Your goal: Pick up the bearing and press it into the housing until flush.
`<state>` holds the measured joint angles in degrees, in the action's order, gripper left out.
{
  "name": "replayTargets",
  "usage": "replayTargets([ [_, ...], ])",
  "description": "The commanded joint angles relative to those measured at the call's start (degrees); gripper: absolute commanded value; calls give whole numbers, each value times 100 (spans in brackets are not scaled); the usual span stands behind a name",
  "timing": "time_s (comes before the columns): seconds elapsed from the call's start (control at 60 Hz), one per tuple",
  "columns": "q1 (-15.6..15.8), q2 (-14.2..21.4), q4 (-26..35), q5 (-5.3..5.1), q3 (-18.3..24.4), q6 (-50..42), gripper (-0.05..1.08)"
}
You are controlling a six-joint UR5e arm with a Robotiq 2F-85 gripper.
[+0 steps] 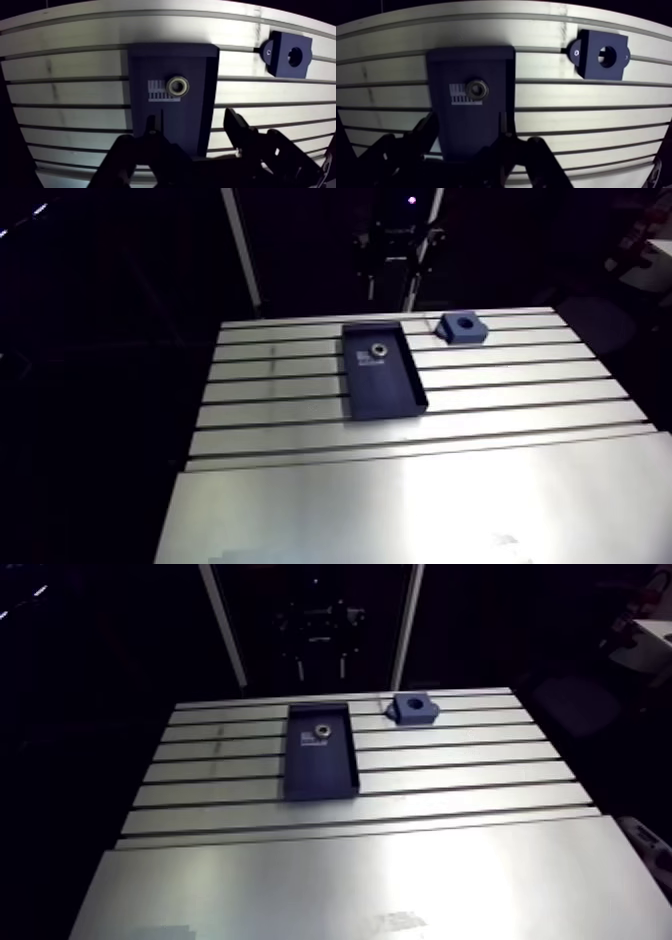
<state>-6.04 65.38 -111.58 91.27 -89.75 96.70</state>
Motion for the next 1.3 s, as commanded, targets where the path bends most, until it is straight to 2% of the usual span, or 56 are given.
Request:
replayTargets([
  [0.017, 15, -126, -190, -16, -137, 11, 32],
  [0.233, 22, -201, -586, -35, -328, 237, 38],
  [0.8, 6, -502, -790, -18, -486, 241, 38],
  [1.3, 41, -618, -809, -9, -486, 215, 38],
])
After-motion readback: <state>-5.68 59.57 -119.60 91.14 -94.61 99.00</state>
